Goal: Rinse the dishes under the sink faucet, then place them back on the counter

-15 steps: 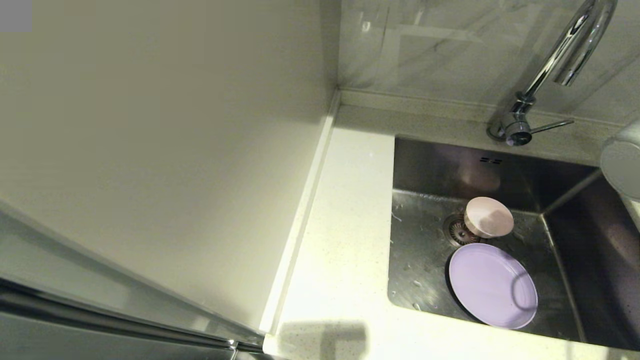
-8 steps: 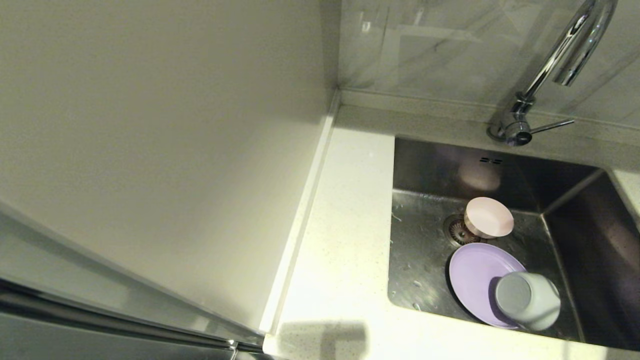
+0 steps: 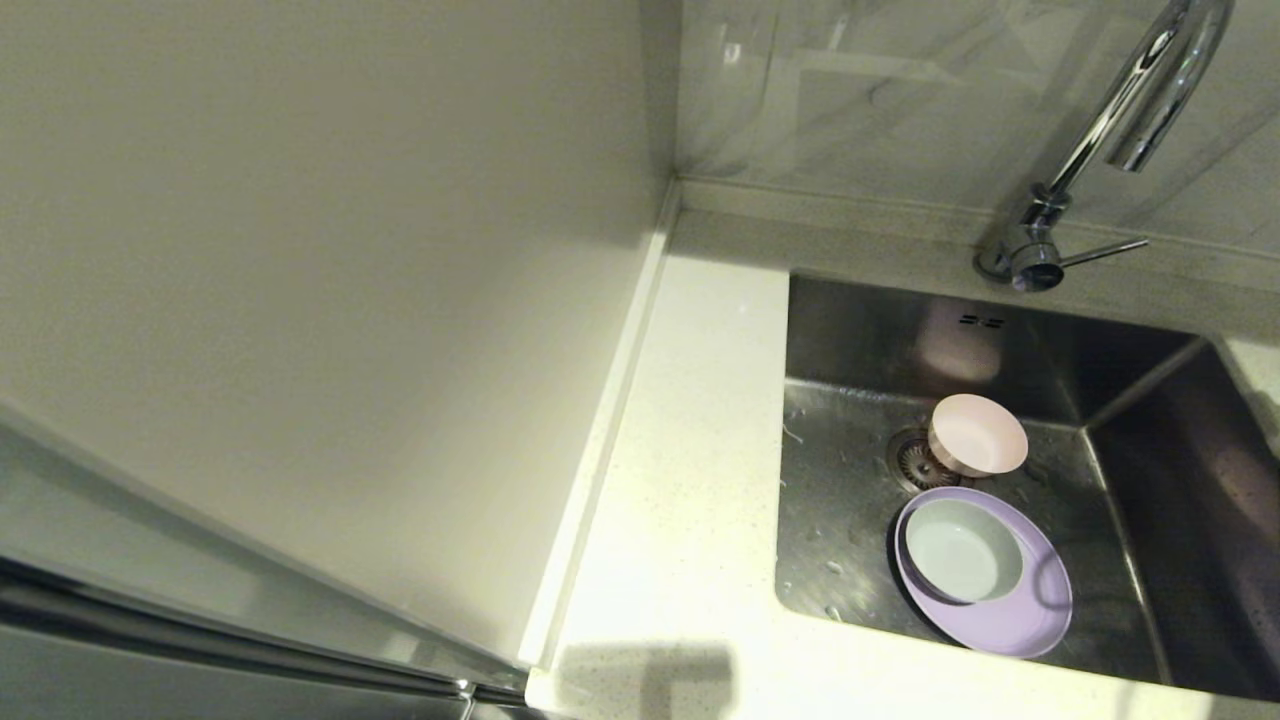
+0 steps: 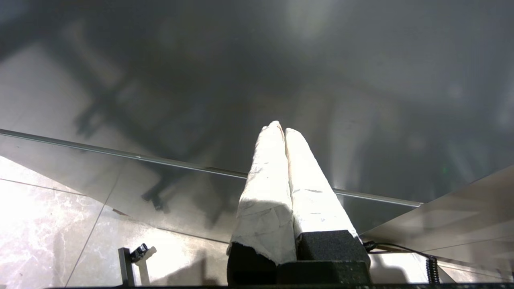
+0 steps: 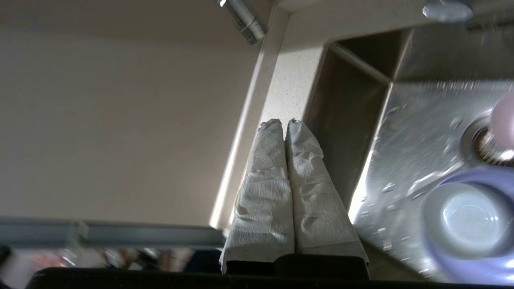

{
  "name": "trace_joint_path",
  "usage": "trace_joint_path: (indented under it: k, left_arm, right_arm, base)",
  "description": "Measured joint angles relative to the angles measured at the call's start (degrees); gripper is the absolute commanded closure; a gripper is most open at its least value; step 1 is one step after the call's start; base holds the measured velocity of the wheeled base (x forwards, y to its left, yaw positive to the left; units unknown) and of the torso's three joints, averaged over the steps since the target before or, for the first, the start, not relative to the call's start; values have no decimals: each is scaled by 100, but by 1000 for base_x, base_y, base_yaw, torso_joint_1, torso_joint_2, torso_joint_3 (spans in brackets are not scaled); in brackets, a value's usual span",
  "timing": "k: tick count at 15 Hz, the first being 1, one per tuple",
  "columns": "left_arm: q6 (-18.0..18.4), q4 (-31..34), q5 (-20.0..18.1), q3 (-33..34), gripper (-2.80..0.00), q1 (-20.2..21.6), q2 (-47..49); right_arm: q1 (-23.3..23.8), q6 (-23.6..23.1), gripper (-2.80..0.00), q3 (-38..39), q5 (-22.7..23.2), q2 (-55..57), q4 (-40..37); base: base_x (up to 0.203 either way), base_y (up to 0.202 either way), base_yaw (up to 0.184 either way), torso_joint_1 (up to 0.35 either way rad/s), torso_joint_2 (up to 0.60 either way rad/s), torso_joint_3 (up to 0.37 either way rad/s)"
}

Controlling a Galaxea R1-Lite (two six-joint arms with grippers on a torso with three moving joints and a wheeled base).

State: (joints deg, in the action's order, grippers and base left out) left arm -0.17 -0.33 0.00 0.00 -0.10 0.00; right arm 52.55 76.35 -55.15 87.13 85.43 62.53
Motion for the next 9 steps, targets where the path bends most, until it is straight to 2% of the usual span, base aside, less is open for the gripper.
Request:
trace_joint_path:
  k: [2,5,7,8,9]
  left_arm:
    - [-1,2,0,0,0,0,0]
    - [2,2,-2,0,0,0,0]
    - [4,2,0,0,0,0,0]
    - [1,2,0,0,0,0,0]
    - [2,2,0,0,0,0,0]
  right_arm:
    - [107,2,0,-72,-149,-109,-935]
    - [157,-65,0,-209,-918,-230,-2785]
    - [161,-421,0,-227,-1717,-266,-4120]
    - [132,-722,0,-227,-2230,-269,-4760]
    - [14,-1229,0,-204,-2855,-259,-5418]
  base:
    - [0,0,0,0,0,0]
    - [0,0,0,0,0,0]
    - [0,0,0,0,0,0]
    - [0,0,0,0,0,0]
    - [0,0,0,0,0,0]
